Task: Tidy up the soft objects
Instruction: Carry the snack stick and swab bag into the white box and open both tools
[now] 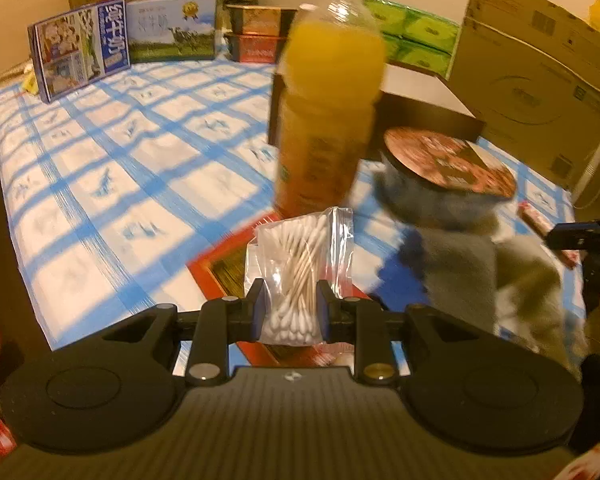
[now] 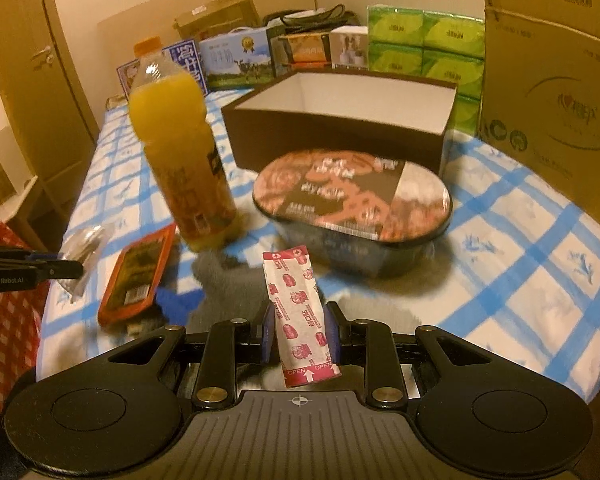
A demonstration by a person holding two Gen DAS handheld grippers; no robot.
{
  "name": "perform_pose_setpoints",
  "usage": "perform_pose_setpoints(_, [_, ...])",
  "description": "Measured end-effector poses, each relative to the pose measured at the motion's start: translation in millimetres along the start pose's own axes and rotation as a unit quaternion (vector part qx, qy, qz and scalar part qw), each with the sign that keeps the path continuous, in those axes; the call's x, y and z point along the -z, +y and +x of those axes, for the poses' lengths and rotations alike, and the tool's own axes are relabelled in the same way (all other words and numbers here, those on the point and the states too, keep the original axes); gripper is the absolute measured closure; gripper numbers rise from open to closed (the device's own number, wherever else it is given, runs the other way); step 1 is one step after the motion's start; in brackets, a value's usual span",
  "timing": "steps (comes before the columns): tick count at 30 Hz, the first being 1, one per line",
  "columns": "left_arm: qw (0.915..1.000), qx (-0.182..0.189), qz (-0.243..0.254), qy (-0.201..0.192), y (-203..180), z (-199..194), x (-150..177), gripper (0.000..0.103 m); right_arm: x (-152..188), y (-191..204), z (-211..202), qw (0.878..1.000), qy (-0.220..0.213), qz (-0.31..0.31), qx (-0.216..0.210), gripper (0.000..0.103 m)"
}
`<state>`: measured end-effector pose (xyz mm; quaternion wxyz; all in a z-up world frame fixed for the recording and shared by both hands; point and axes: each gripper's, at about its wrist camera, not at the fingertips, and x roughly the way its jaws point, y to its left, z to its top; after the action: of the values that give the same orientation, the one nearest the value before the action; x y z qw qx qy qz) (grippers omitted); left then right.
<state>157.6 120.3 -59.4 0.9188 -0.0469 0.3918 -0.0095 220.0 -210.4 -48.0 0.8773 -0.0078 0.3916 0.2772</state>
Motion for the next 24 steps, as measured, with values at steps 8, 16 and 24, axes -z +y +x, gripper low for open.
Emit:
perform_pose_setpoints(8, [0.9986,-0.028,0.031,-0.031,33.6,29.7,-47.9,0.08,-40.3,-13.3,20.6,1.0,-0.02,0.004,0.004,0.076])
perform_pose_setpoints(16, [0.9962,-0.035,0.056,-0.056,61.8,69.5,-108.6,0.08,-87.6,-31.6,52.2,0.999,-0.04,0.008,0.015,0.076])
perform_pose_setpoints(24, [0.9931,-0.001,0.083,-0.083,74.7,116.6,-181.5,0.08,-142.8,-53.4,92.6,0.998,-0.06,0.017,0.021,0.076])
